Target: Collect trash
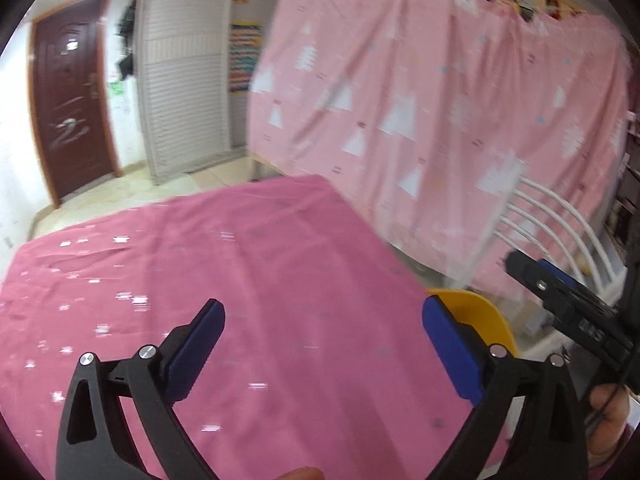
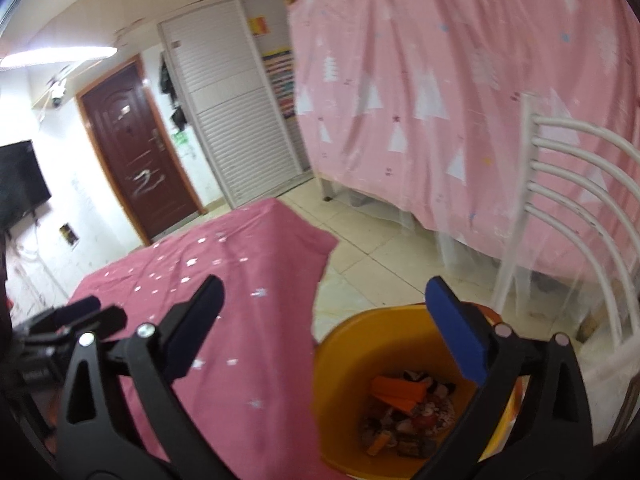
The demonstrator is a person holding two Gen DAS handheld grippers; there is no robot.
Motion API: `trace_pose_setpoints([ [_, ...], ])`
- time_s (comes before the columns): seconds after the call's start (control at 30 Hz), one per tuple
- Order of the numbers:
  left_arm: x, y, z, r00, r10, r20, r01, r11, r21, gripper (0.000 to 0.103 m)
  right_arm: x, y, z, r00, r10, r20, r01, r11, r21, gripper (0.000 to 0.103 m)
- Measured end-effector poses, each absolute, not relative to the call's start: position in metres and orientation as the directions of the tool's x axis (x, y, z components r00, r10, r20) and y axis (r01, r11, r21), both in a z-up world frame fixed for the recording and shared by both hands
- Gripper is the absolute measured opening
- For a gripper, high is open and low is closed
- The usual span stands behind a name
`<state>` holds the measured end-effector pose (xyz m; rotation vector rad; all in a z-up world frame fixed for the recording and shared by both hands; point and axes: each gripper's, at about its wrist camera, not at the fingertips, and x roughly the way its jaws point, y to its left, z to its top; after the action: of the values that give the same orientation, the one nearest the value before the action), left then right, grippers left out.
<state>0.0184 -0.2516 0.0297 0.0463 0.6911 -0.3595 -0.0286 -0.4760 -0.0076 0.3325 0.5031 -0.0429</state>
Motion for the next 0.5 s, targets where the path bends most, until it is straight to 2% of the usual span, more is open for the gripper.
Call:
trace_pose_setpoints([
  [0.27,0.031,-0.182,0.027,0.773,-0.115,-0.624,0.145,0.989,-0.003,0.094,-0.011,-0.422,0.001,0.874,0.143,-0.464,-0.025,0.967,0.252,0.097],
  [0.5,0.033,-0.130,0.022,0.781,-0.037,-0.624,0.053,0.999,0.006,0.094,0.007,-0.372,0.009,0.859,0.229,-0.458,-0.135,0.964,0.230,0.097],
])
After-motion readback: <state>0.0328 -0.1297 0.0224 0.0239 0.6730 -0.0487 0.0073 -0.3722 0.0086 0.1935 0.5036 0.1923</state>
